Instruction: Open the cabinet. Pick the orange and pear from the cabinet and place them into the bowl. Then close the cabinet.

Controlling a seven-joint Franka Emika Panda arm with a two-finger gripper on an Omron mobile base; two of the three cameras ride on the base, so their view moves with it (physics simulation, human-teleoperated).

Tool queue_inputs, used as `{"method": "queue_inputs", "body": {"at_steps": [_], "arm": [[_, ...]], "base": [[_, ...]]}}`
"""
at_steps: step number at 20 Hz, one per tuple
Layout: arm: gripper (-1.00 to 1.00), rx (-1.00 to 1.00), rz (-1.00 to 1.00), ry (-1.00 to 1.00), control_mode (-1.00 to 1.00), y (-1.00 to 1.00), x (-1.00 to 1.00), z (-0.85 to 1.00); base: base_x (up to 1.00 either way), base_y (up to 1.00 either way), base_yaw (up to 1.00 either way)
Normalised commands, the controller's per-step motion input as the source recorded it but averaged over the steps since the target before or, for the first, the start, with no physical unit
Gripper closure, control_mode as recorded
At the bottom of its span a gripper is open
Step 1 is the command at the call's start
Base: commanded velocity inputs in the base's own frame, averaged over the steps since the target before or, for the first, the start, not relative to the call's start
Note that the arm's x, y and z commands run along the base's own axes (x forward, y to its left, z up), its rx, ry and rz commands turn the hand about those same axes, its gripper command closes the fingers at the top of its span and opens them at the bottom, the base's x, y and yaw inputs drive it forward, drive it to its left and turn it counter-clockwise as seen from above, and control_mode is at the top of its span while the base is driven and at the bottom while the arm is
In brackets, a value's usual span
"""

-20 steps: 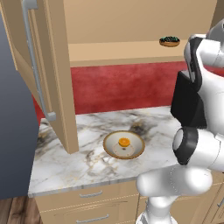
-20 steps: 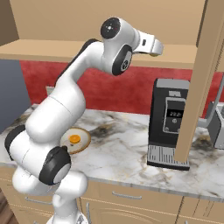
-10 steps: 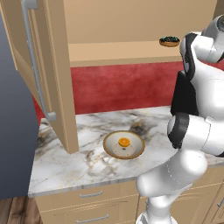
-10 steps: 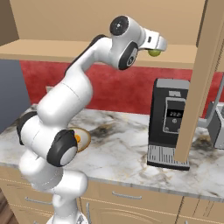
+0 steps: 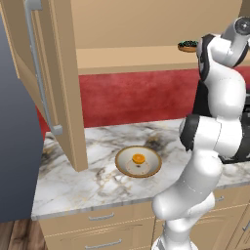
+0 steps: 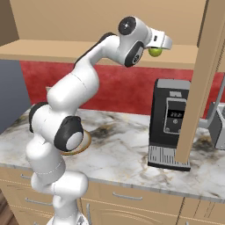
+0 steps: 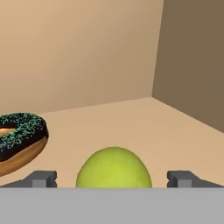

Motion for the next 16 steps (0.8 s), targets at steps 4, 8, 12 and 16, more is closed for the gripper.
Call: {"method": "queue_inputs", "body": {"at_steps": [4, 8, 12, 16], "arm": [[-1.0, 0.0, 0.0, 0.0, -1.0, -0.16, 0.25, 0.0], [-1.0, 0.0, 0.0, 0.0, -1.0, -0.01, 0.23, 0.0], [-1.0, 0.0, 0.0, 0.06, -1.0, 0.0, 0.06, -0.06], [-1.0, 0.0, 0.0, 0.08, -1.0, 0.0, -0.01, -0.11]], "base": [[0.0, 0.0, 0.0], [0.0, 0.0, 0.0], [0.0, 0.0, 0.0], [0.0, 0.0, 0.0]]}}
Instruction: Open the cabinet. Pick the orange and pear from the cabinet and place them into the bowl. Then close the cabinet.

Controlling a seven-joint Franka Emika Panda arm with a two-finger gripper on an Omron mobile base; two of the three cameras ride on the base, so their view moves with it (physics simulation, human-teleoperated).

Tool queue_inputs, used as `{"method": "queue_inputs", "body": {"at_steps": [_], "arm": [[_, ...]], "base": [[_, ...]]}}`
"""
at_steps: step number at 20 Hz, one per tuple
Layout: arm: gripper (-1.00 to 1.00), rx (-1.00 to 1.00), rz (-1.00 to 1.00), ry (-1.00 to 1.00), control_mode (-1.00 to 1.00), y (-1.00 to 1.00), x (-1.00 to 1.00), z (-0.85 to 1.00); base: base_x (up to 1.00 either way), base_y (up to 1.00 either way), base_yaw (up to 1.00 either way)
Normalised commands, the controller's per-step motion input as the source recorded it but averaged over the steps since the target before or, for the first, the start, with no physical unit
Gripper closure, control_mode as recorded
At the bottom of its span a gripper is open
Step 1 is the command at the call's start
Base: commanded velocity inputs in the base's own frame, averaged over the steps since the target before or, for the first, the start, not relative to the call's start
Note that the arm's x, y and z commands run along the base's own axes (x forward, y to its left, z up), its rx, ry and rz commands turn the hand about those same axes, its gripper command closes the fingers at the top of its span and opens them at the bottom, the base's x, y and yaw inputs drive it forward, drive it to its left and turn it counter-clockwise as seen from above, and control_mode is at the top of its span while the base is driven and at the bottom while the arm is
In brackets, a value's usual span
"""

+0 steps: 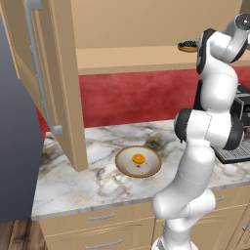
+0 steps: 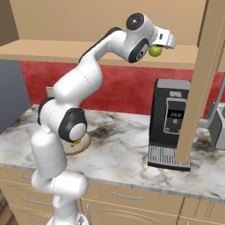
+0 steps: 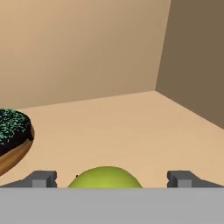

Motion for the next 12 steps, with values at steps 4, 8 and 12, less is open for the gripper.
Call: {"method": "queue_inputs", "body": {"at_steps": [4, 8, 12], "arm": [[-1.0, 0.0, 0.0, 0.01, -1.0, 0.0, 0.0, 0.0], [-1.0, 0.0, 0.0, 0.0, -1.0, 0.0, 0.0, -0.06], [-1.0, 0.0, 0.0, 0.0, -1.0, 0.0, 0.0, -0.21]], "base": [[0.0, 0.0, 0.0], [0.0, 0.0, 0.0], [0.0, 0.0, 0.0]]}}
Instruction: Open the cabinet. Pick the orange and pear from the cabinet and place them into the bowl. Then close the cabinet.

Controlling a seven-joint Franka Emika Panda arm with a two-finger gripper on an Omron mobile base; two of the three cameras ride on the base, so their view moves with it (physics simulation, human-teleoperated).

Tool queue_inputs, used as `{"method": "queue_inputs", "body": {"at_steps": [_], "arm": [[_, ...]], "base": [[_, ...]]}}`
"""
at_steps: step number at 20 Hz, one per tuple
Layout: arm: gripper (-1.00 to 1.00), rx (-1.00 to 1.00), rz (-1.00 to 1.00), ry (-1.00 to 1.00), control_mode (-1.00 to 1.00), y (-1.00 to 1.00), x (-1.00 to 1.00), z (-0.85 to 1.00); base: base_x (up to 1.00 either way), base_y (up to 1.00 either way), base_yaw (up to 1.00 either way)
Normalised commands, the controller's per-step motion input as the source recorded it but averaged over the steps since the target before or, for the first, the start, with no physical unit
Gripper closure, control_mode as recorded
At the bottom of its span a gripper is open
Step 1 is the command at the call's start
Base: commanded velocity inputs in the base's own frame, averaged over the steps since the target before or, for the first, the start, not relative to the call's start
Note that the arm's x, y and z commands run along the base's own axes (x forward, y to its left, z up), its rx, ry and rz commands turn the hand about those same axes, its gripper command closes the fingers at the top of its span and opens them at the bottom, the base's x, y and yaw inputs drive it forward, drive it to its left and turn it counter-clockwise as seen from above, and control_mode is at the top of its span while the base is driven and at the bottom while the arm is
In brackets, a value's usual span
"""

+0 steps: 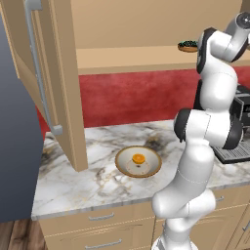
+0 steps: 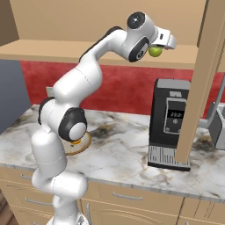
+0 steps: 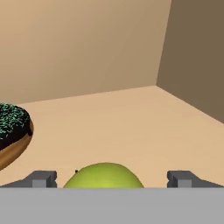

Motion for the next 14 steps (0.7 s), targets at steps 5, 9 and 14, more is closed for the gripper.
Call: {"method": "queue_inputs", "body": {"at_steps": [5, 9, 14], "arm": [[-1.0, 0.0, 0.0, 0.0, -1.0, 0.0, 0.01, -0.17], [1.0, 0.0, 0.0, 0.0, -1.0, 0.04, 0.11, -0.14], [1.0, 0.0, 0.0, 0.0, -1.0, 0.0, 0.01, -0.01]], "base": [[0.0, 0.0, 0.0], [0.0, 0.0, 0.0], [0.0, 0.0, 0.0]]}}
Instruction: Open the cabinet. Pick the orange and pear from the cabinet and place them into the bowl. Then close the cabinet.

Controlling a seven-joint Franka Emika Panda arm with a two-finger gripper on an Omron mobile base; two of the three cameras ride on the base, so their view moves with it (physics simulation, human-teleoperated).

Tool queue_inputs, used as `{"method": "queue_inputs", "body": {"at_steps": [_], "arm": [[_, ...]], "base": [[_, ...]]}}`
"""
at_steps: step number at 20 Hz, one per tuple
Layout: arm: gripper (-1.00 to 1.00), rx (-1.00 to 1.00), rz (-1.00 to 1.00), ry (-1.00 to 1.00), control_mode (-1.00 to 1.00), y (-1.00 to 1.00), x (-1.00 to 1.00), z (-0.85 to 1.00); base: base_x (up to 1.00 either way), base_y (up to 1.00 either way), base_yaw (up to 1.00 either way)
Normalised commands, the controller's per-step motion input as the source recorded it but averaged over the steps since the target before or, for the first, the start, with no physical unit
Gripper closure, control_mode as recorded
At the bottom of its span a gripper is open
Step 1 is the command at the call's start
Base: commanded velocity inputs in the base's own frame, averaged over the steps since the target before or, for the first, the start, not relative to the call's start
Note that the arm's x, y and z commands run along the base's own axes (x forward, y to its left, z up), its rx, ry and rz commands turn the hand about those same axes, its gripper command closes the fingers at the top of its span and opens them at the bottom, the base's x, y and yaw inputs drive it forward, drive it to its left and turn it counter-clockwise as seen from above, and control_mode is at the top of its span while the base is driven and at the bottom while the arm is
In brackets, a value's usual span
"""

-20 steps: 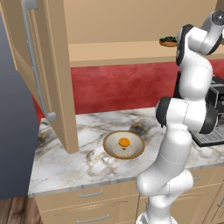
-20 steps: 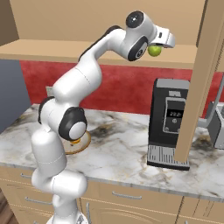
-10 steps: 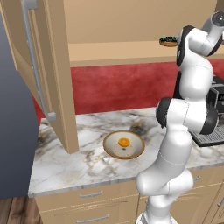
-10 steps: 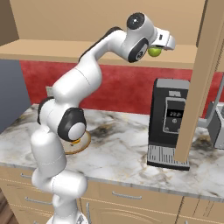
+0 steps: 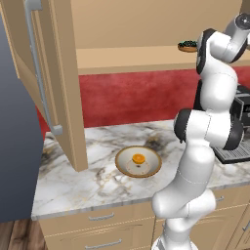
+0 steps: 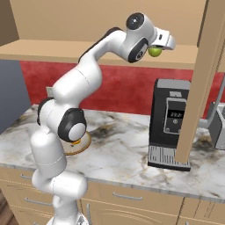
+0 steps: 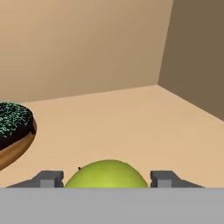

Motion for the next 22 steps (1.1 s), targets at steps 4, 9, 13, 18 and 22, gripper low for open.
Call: {"method": "queue_inputs", "body": {"at_steps": [4, 9, 13, 18, 22], "arm": [[1.0, 0.0, 0.0, -0.05, -1.0, 0.0, -0.09, 0.02], [1.0, 0.0, 0.06, -0.11, -1.0, 0.19, -0.53, 0.06], [1.0, 0.0, 0.16, -0.05, -1.0, 0.71, -0.87, 0.0], [1.0, -0.07, 0.24, 0.0, -1.0, 1.0, -1.0, -0.01], [1.0, -0.1, 0.28, 0.0, -1.0, 1.0, -1.0, -0.04]], "base": [[0.0, 0.0, 0.0], [0.0, 0.0, 0.0], [0.0, 0.0, 0.0], [0.0, 0.0, 0.0], [0.0, 0.0, 0.0]]}}
